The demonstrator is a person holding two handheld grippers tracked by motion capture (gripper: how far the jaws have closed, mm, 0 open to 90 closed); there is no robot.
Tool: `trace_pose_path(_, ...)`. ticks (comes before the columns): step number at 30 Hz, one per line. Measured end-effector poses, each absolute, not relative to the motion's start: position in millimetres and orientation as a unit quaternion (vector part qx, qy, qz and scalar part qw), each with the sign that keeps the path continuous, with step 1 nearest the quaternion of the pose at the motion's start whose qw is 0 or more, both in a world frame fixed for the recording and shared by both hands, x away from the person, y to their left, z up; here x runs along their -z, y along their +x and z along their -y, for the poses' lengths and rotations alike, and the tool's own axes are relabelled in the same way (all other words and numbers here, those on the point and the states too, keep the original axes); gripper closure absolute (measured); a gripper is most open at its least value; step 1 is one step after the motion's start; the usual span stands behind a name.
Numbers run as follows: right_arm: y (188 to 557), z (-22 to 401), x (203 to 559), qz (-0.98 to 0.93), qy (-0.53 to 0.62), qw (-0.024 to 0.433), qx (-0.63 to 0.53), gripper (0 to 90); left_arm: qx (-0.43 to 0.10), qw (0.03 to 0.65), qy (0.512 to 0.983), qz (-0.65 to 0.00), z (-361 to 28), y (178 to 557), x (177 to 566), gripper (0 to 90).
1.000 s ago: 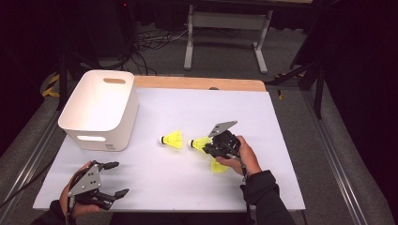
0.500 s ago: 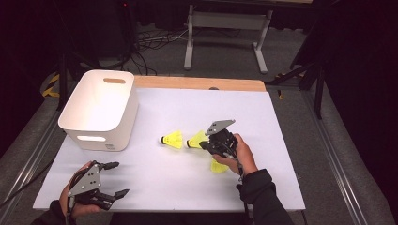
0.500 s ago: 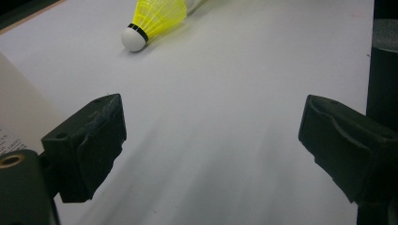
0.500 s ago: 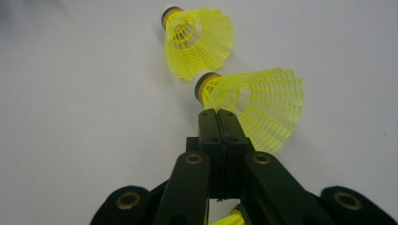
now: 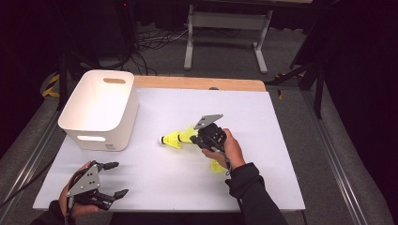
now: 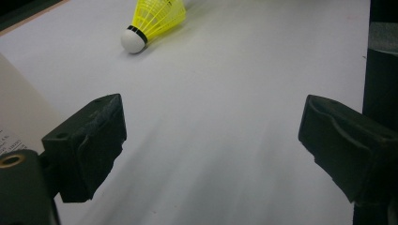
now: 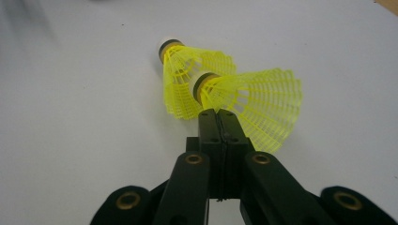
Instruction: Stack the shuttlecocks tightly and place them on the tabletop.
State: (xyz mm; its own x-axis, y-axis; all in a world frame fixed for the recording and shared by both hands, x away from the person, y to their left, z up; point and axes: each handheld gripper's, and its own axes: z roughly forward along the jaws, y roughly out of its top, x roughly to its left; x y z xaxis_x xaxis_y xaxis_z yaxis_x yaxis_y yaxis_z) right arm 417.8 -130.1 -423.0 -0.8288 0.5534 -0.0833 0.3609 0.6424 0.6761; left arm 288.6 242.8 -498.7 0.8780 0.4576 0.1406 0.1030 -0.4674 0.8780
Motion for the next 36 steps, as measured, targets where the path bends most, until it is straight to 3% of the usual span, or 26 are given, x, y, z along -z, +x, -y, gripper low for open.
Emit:
trace_pose_path(17,426,92,445,-0.928,0.225,0.102,-0.278,89.4,-0.176,0.492,0.838,-0.160,-243,288,499,8.8)
trace_pose_path(26,421,92,443,-0.928,0.222,0.134,-0.266,71.1,-0.176,0.492,0.837,-0.159,-243,288,499,9.2)
trace_pose_path(29,418,94,439,-0.927,0.216,0.138,-0.275,69.7,-0.177,0.490,0.840,-0.155,-242,288,499,9.4)
trace_pose_path(36,414,88,438,-0.932,0.200,0.142,-0.267,83.9,-0.170,0.490,0.841,-0.156,-241,288,500,9.7)
